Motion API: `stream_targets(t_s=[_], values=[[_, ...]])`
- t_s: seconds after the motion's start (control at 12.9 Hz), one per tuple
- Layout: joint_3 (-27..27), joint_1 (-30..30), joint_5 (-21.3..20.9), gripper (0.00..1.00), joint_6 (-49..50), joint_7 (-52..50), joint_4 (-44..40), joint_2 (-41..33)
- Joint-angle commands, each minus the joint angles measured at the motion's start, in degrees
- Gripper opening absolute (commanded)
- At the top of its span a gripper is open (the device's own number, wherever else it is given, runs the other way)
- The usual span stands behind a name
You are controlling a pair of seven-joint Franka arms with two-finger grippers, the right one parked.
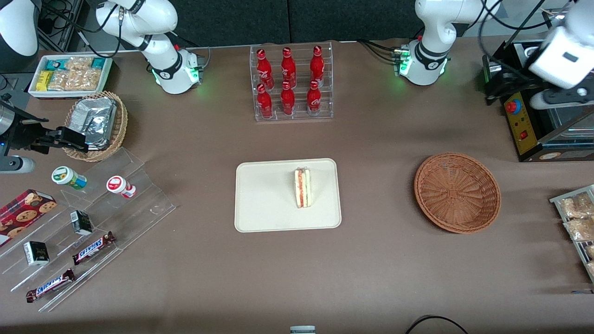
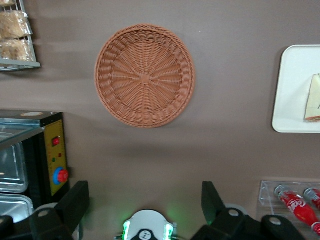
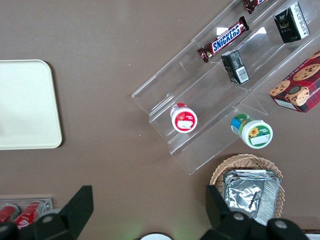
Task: Place sandwich from basket to tray
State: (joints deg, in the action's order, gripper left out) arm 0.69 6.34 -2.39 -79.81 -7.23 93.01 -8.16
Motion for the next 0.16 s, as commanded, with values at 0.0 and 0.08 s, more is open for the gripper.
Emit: stream_targets(t_s=[0.0, 0.08], values=[[0.8, -0.27, 0.89, 0.99, 1.23, 4.58, -2.3, 0.68], [0.8, -0.27, 0.89, 0.99, 1.23, 4.68, -2.31, 0.77]])
